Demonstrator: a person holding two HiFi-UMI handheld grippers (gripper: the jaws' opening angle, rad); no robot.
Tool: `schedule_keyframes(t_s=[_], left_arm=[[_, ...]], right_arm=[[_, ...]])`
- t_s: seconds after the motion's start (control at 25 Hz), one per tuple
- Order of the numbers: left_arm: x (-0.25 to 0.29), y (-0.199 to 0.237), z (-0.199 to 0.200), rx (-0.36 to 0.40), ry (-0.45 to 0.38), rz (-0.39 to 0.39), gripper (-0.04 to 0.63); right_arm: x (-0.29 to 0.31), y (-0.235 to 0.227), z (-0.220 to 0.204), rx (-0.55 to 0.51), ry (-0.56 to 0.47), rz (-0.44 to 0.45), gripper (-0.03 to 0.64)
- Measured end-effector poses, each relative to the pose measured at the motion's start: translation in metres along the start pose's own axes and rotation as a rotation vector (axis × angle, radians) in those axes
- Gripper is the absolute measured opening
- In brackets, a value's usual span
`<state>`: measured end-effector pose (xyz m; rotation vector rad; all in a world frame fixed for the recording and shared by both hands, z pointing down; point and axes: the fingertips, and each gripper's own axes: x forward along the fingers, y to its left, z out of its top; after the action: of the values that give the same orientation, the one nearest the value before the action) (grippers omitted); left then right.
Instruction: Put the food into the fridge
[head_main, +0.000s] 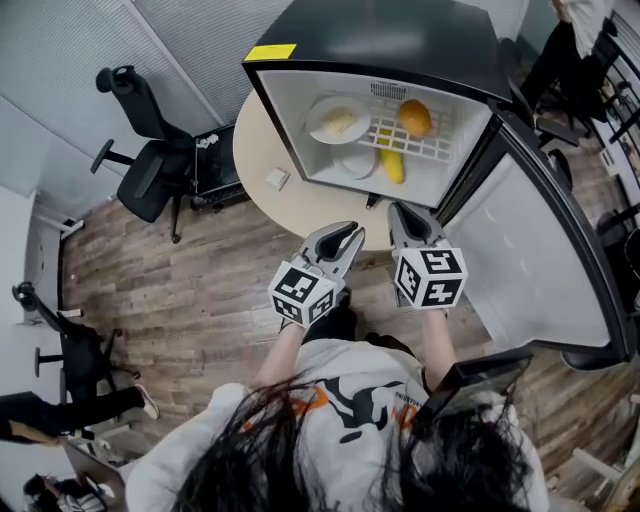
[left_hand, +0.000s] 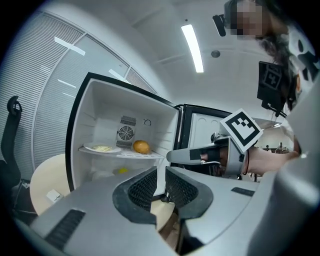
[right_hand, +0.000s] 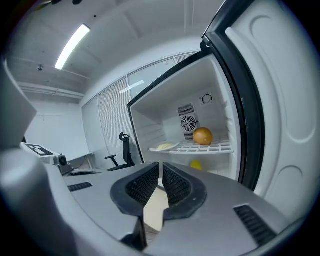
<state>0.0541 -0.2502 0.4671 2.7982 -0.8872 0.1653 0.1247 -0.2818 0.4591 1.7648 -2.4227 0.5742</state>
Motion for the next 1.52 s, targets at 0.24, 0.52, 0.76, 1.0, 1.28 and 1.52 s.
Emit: schedule_keyframes(t_s=[0.24, 0.52, 0.76, 1.0, 1.28, 1.52], left_arm=[[-0.015, -0.028, -0.016, -0.018, 0.014, 0.041, 0.048], [-0.033, -0.054, -0.033, -0.029, 0.039, 0.072, 0.048], [-0.049, -0.066, -0.042, -0.033, 0.055, 0.087, 0.048], [-0.066, -0.067, -0.043, -0.039, 0.043, 0.116, 0.048], [-0.100, -0.060, -0.046, -0.043, 0.048, 0.143, 0.048], [-0.148, -0.064, -0.046, -0.042, 0.023, 0.172, 0.048]], right_arm=[[-0.028, 0.012, -0.024, 0.001, 0.032, 0.054, 0.032], [-0.053, 0.020, -0.051, 0.015, 0.070, 0.085, 0.032], [-0.066, 0.031, -0.068, 0.027, 0.099, 0.105, 0.032], [-0.070, 0.050, -0.068, -0.052, 0.106, 0.112, 0.032], [-0.067, 0.083, -0.073, -0.031, 0.110, 0.149, 0.032], [-0.083, 0.117, -0.084, -0.038, 0.122, 0.157, 0.032]])
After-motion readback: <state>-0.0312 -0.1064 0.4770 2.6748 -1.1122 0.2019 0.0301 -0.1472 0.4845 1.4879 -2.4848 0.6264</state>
